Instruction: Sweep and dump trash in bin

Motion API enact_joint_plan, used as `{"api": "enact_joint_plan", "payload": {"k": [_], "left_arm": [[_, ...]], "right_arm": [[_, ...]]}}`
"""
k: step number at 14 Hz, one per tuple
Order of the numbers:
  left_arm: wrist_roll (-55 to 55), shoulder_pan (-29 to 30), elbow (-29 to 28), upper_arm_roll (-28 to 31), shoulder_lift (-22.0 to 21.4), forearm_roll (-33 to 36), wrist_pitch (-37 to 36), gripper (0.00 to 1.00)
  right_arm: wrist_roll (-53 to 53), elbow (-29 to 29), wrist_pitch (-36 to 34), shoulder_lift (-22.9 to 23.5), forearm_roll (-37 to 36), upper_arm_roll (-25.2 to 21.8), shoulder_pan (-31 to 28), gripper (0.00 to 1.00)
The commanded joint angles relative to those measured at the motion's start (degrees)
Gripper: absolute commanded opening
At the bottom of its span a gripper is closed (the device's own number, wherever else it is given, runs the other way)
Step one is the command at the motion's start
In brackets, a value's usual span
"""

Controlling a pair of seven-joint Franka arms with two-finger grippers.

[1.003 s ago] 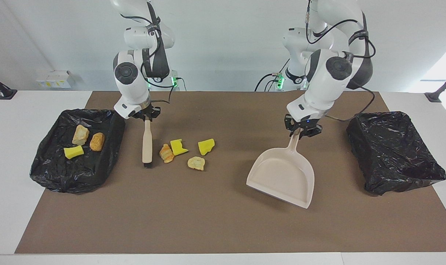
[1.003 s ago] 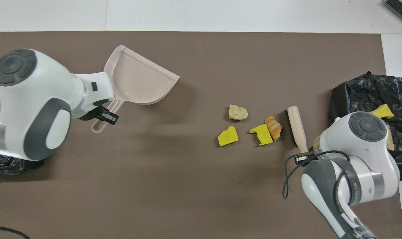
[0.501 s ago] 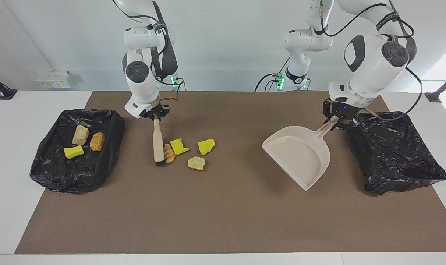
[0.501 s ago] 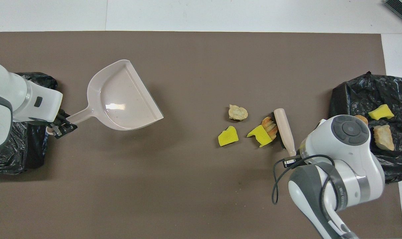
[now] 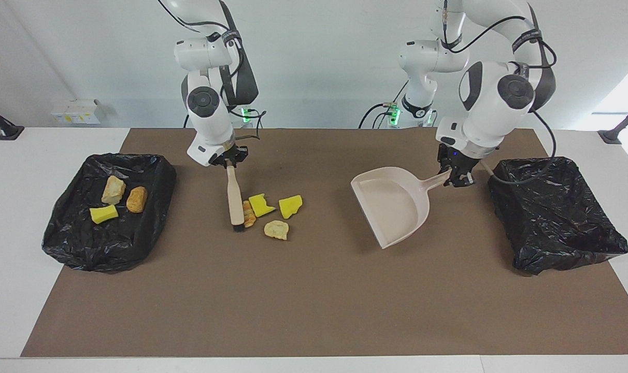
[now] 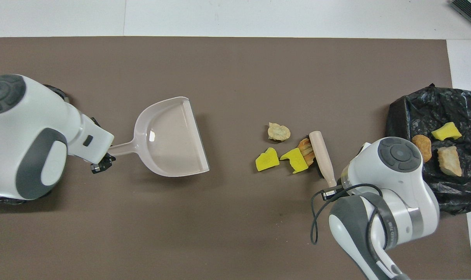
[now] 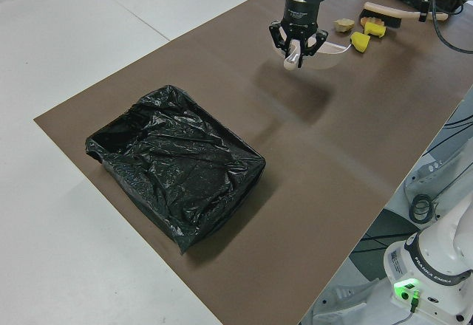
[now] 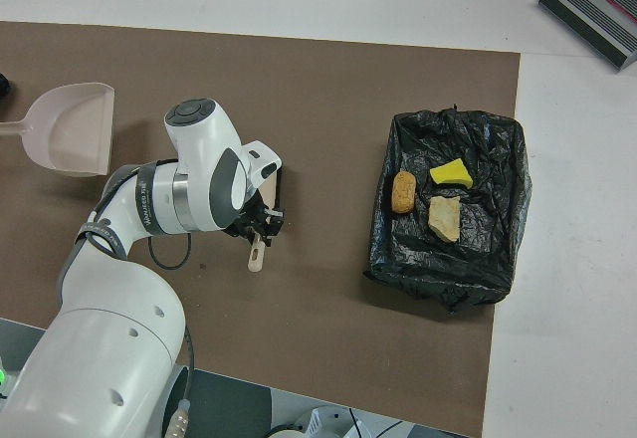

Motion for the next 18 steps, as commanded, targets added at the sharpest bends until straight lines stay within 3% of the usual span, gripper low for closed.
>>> {"api": "enact_joint_plan", "payload": {"k": [1,7,14,18], "left_arm": [[-0.74,-3.47,-5.42,0.67,-0.90,1.57,5.37,0.00],[-12.16,-7.60,-10.08,0.67,-1.07,1.57,9.68,0.00],[-12.17,-9.45,-11.06,0.67,-1.43,4.03,9.86,0.00],[-12.34,-9.37,-11.06,0.67,-1.43,4.03,9.86,0.00]], "right_arm": [[-1.79,-0.02,0.13,-0.35,3.39,0.05,2.40,0.00],[-0.55,-0.02,0.57,0.71,5.51,0.13,4.34,0.00],[7.17,1.21,3.02,2.81,9.38,0.13,8.29,0.00],[12.09,6.03,3.03,6.84,9.91,0.22,11.01,0.00]]}}
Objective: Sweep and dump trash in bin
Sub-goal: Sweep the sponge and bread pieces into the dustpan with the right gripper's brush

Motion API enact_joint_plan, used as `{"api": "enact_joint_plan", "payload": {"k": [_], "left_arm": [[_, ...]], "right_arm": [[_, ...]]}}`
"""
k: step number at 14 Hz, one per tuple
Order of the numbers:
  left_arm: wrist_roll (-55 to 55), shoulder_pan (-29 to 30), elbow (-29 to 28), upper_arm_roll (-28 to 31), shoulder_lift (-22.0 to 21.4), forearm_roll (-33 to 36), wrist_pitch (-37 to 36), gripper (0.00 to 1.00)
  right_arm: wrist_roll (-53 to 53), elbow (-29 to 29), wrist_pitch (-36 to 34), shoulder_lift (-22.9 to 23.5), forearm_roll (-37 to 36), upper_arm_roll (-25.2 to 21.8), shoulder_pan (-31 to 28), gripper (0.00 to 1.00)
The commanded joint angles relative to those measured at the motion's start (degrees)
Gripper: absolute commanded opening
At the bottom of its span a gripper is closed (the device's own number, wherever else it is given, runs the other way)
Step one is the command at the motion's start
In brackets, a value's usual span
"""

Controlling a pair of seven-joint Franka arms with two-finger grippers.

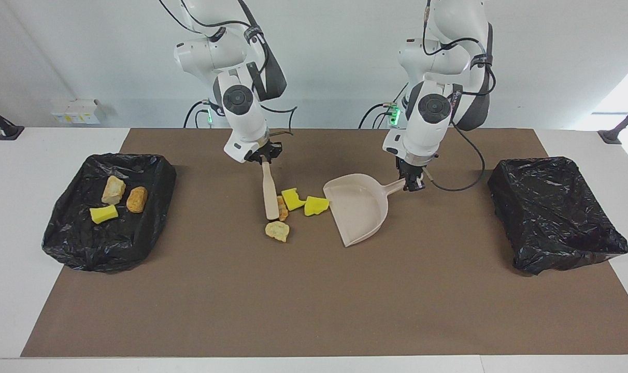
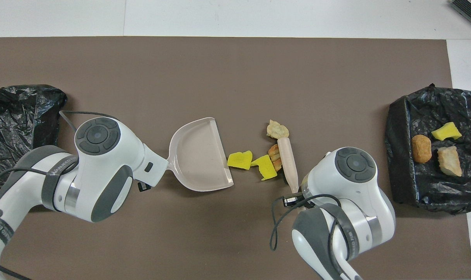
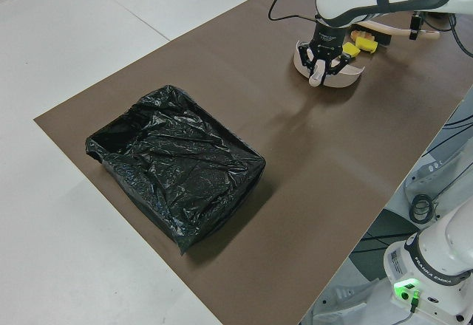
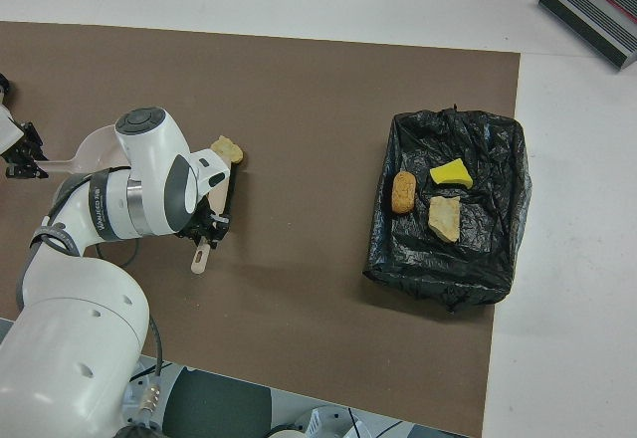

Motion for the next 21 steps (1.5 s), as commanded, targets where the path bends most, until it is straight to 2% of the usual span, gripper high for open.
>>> {"api": "enact_joint_plan", "payload": {"k": [1,4,9,12,14,17,21], "left_arm": [[-1.05,-1.19,-2.06,0.80,-1.69,1.32,1.32,0.00],[-1.05,-0.75,-2.06,0.80,-1.69,1.32,1.32,0.00],[-1.14,-0.57,-2.06,0.89,-1.60,1.32,1.59,0.00],[-2.27,-0.31,-2.06,0.80,-1.60,1.23,1.76,0.00],[-3.69,-0.22,-2.06,0.80,-1.60,1.23,2.37,0.00],[-4.04,0.05,-2.15,0.80,-1.51,1.15,2.99,0.00],[-5.43,0.05,-2.49,0.80,-1.60,1.15,3.34,0.00]], "right_arm": [[3.12,5.53,0.30,4.92,3.70,0.07,2.79,0.00],[3.48,9.41,1.00,7.74,10.47,0.07,5.87,0.00],[2.52,12.30,7.42,10.47,24.00,0.07,8.52,0.00],[2.87,14.95,4.19,10.65,24.46,-0.02,7.82,0.00],[3.39,18.54,-2.56,10.04,23.15,-0.81,6.24,0.00],[3.39,20.14,-7.15,8.10,17.02,-1.34,3.43,0.00],[2.60,20.40,-9.98,8.19,1.21,-1.17,-1.31,0.00]]}}
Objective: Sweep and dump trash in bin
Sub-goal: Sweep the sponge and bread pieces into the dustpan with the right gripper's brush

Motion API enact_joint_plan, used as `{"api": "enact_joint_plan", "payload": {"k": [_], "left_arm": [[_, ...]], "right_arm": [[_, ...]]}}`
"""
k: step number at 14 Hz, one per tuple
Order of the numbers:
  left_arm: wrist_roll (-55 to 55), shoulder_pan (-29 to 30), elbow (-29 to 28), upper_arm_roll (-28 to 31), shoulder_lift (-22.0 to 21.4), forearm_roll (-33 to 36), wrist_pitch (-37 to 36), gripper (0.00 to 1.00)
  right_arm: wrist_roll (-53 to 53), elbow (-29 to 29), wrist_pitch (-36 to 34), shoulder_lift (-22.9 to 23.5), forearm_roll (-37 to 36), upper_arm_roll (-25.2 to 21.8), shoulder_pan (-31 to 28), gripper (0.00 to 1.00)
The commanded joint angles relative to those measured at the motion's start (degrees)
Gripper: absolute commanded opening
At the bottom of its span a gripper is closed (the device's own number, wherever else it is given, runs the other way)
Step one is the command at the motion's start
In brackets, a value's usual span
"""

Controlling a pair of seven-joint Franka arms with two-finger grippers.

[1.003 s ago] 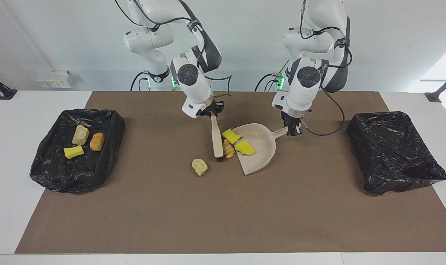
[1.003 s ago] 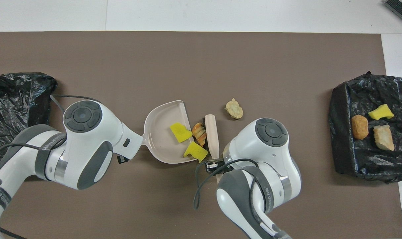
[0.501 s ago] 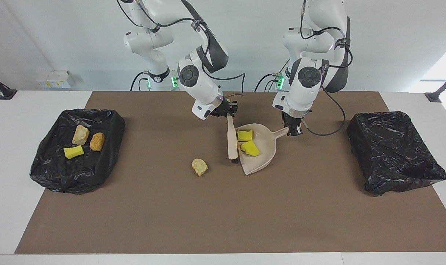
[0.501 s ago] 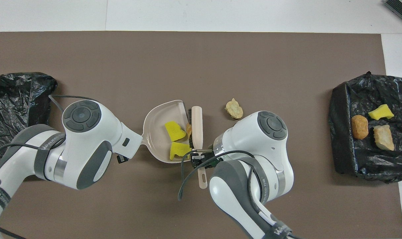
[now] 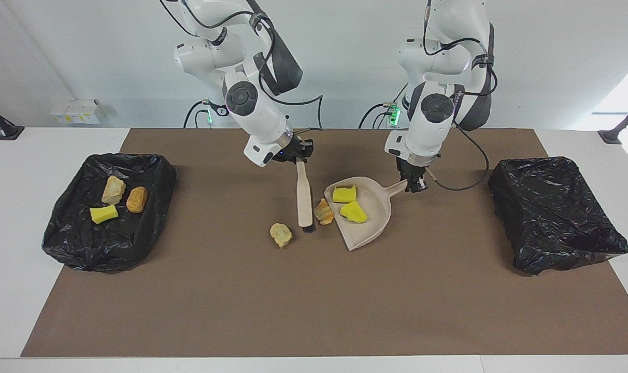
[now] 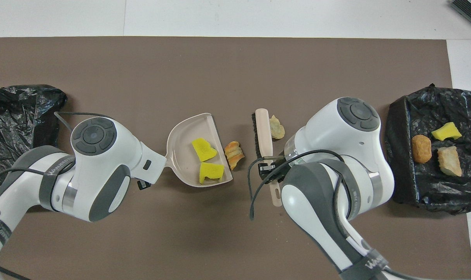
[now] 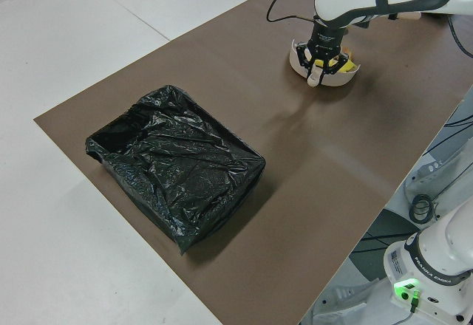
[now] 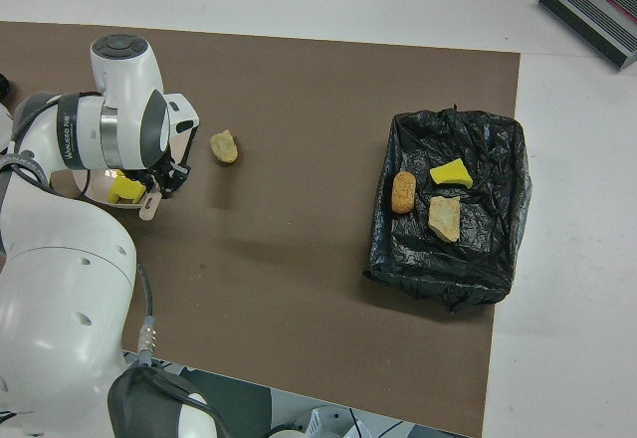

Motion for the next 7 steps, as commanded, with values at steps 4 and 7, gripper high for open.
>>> {"api": "enact_joint_plan", "payload": {"k": [4,7], "left_arm": [[-5.75,-0.04,-2.68,0.26,-1.62,1.01,3.07,0.00],[-6.10,-0.04,-2.68,0.26,-1.62,1.01,3.16,0.00]], "right_arm": [[-4.34,-0.33,0.66,1.91,-15.37,0.76,-7.62,0.00],[-8.83,-2.69,4.61,3.41,-16.28,1.03,-6.76,0.00]]}}
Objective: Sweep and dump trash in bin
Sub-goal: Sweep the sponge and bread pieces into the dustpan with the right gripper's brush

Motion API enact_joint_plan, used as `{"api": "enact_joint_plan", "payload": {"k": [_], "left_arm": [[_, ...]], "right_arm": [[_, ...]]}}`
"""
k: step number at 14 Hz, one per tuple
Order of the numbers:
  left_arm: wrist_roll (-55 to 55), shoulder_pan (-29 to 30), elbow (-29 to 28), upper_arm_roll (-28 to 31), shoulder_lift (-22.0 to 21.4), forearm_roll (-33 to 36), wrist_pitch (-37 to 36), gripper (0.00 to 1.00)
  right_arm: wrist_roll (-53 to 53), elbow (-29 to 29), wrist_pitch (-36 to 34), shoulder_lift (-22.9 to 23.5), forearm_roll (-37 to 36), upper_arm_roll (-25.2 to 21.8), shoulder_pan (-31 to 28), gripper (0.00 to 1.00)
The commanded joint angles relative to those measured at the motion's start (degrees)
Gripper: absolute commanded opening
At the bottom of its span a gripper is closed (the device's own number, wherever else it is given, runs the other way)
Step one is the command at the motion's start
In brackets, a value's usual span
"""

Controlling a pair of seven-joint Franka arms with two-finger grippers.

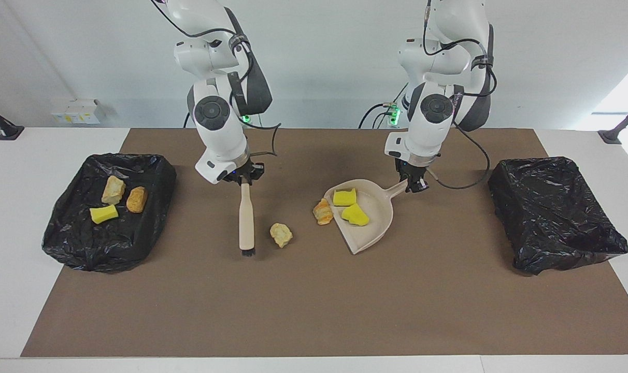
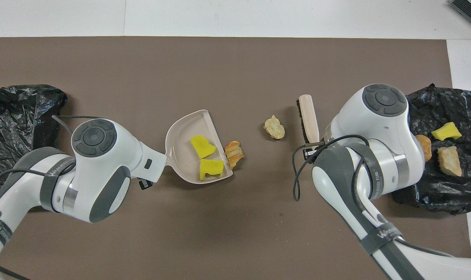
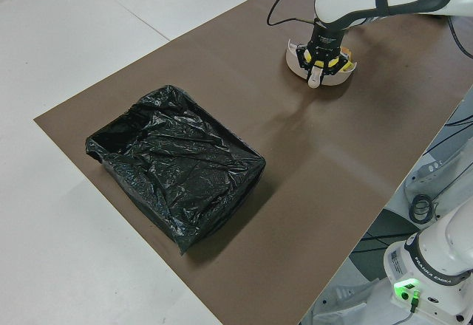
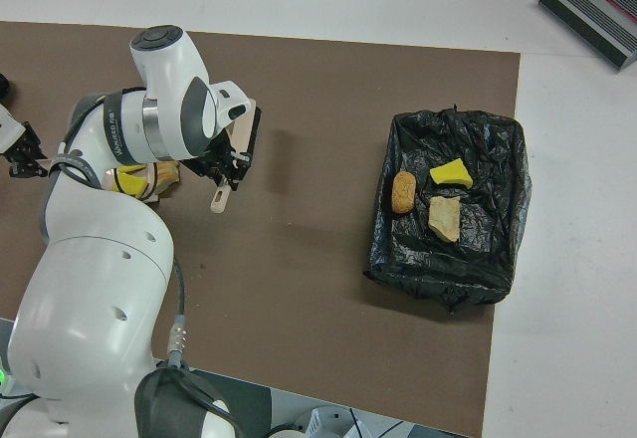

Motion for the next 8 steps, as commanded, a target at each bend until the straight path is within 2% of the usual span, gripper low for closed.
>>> {"api": "enact_joint_plan", "payload": {"k": [1,4,8], "left_arm": [[-2.19,-0.04,-2.01,0.26,-1.49,1.01,2.29,0.00],[-2.19,-0.04,-2.09,0.26,-1.49,0.92,2.29,0.00],[-2.19,-0.04,-2.09,0.26,-1.49,0.92,2.29,0.00]], "right_arm": [[-2.55,-1.80,2.54,0.51,-0.74,1.16,2.61,0.00],[-3.34,-1.80,3.15,0.78,0.13,1.42,7.01,0.00],[-5.53,-1.19,6.49,2.62,7.24,1.51,13.25,0.00]]}}
